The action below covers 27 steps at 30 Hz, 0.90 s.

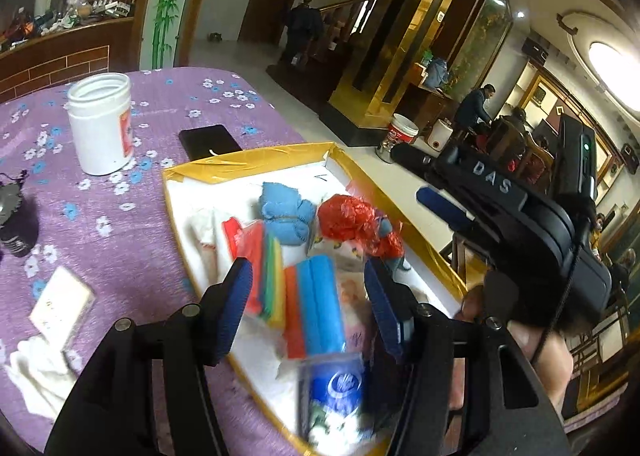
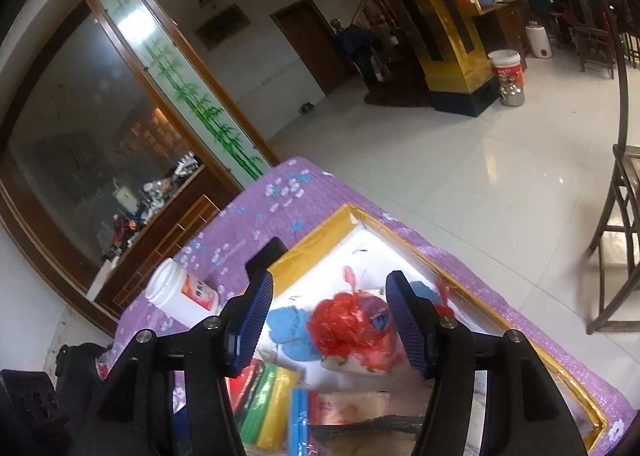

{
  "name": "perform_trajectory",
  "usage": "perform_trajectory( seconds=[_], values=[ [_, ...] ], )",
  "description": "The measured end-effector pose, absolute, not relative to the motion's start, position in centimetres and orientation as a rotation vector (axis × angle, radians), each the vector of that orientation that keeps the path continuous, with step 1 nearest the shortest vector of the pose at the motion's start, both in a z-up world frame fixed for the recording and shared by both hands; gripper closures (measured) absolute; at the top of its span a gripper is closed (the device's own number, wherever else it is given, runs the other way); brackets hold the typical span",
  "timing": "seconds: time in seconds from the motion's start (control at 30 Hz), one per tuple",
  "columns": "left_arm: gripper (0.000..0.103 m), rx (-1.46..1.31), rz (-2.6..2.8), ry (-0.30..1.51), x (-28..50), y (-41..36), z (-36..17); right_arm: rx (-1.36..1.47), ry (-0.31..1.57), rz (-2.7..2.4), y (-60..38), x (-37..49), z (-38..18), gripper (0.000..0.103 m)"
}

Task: Organize soft objects
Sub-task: 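Move both tools back and grasp the white cloth with the right gripper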

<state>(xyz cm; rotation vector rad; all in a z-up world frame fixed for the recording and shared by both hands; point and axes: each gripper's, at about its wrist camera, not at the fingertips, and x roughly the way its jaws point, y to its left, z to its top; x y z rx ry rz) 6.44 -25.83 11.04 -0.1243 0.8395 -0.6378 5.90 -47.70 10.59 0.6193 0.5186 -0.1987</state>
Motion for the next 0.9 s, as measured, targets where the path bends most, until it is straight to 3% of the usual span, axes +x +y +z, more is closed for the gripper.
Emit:
perform_trajectory(
  seconds=[0.6,0.9],
  values=[
    [0.046,-0.129,-0.517,0.776,2.8,-11.3,9.6,0.456,0.444,-0.067,-42.2,5.6,12.5,0.04],
    [0.046,-0.284,-0.415,0.803,6.0,-4.5,8.7,0.356,0.498,0.082,-36.5,6.2,11.9,0.04]
  ],
)
